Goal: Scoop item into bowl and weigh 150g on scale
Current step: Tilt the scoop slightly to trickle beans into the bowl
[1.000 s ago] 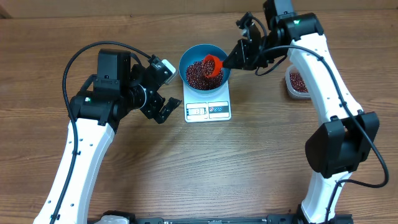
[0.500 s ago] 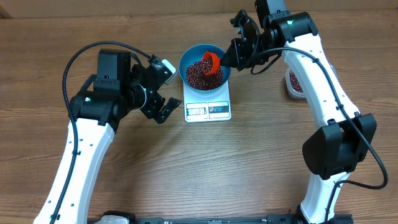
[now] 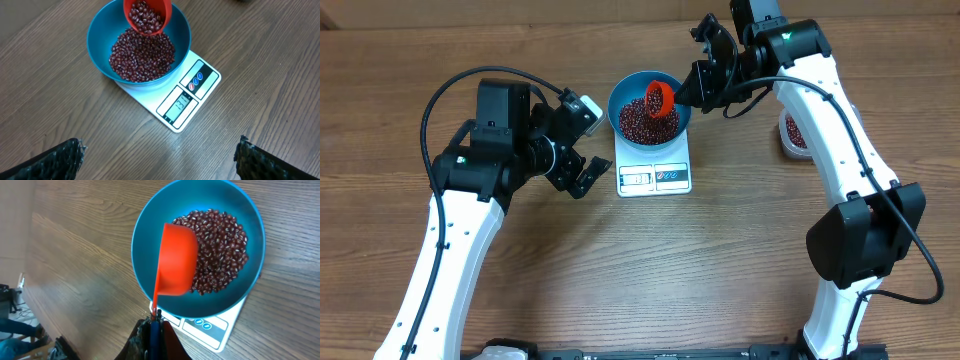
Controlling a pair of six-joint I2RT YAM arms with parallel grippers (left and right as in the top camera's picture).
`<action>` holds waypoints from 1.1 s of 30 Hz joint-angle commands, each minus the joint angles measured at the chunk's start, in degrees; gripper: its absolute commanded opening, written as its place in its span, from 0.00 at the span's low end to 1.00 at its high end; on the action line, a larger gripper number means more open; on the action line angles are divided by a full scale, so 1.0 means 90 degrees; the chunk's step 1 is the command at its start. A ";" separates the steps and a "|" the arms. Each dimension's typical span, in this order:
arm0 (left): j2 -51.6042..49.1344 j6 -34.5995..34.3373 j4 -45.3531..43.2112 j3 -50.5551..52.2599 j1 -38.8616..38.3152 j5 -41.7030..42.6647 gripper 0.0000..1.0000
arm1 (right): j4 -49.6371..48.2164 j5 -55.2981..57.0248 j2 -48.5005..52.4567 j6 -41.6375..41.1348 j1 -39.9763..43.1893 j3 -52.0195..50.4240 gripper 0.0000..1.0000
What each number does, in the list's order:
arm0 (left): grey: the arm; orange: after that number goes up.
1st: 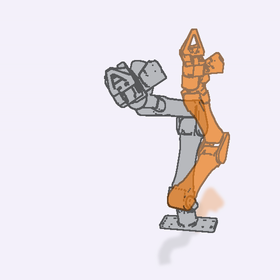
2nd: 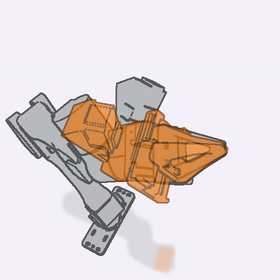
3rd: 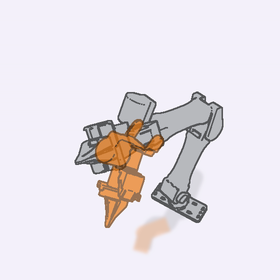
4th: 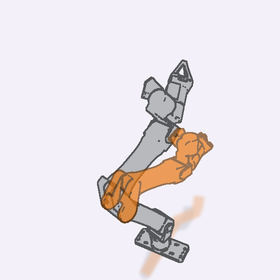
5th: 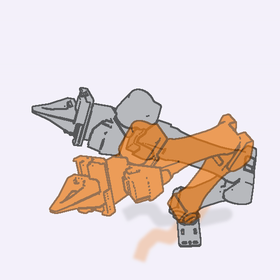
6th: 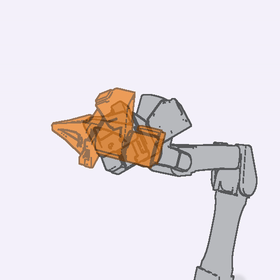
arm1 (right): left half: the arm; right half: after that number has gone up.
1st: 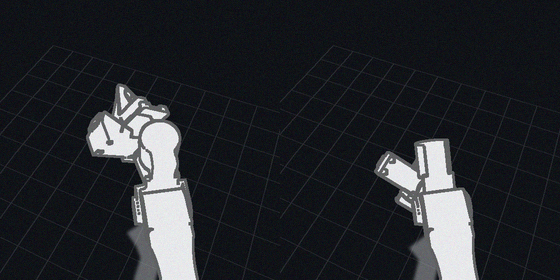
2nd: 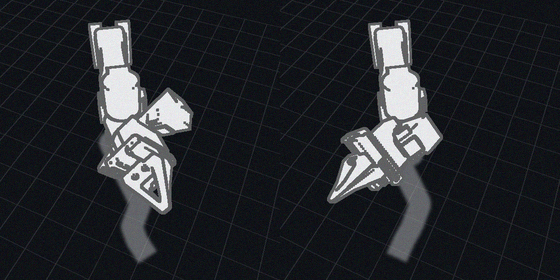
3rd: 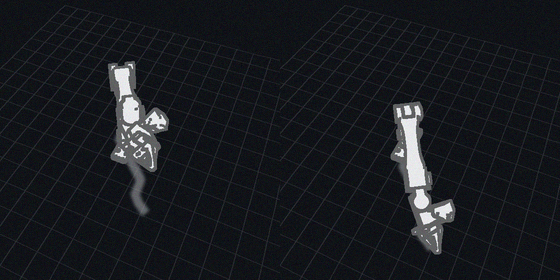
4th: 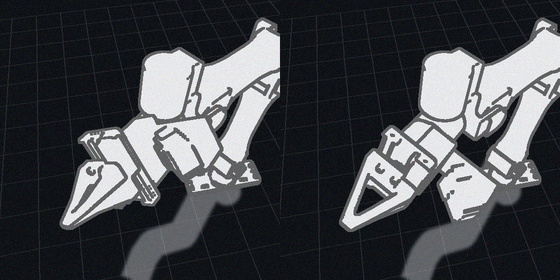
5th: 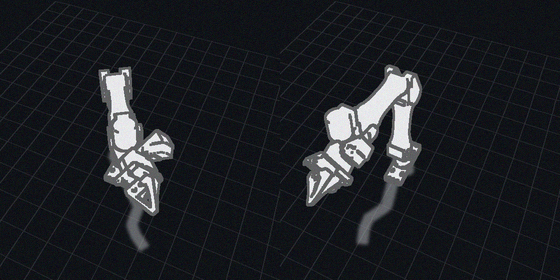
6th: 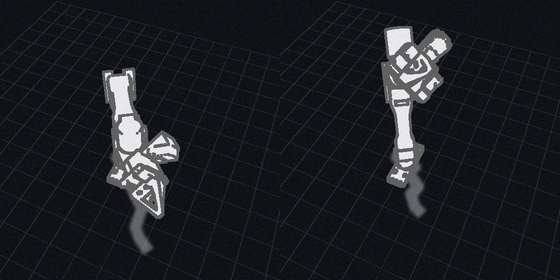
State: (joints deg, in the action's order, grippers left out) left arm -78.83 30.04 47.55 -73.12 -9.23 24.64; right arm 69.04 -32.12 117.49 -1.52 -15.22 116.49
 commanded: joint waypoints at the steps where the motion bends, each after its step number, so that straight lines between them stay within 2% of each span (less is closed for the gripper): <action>1: -0.0027 0.0075 -0.0019 -0.0131 0.0024 0.0029 1.00 | -0.0027 0.0068 -0.0282 -0.0022 -0.0022 0.0221 0.04; 33: -0.0029 0.0075 -0.0019 -0.0131 0.0024 0.0029 1.00 | -0.0141 0.0238 -0.0282 -0.0019 -0.0090 0.0221 0.04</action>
State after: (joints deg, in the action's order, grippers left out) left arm -78.83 30.06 47.55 -73.12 -9.23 24.64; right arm 68.42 -30.57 117.49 -1.54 -15.40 116.49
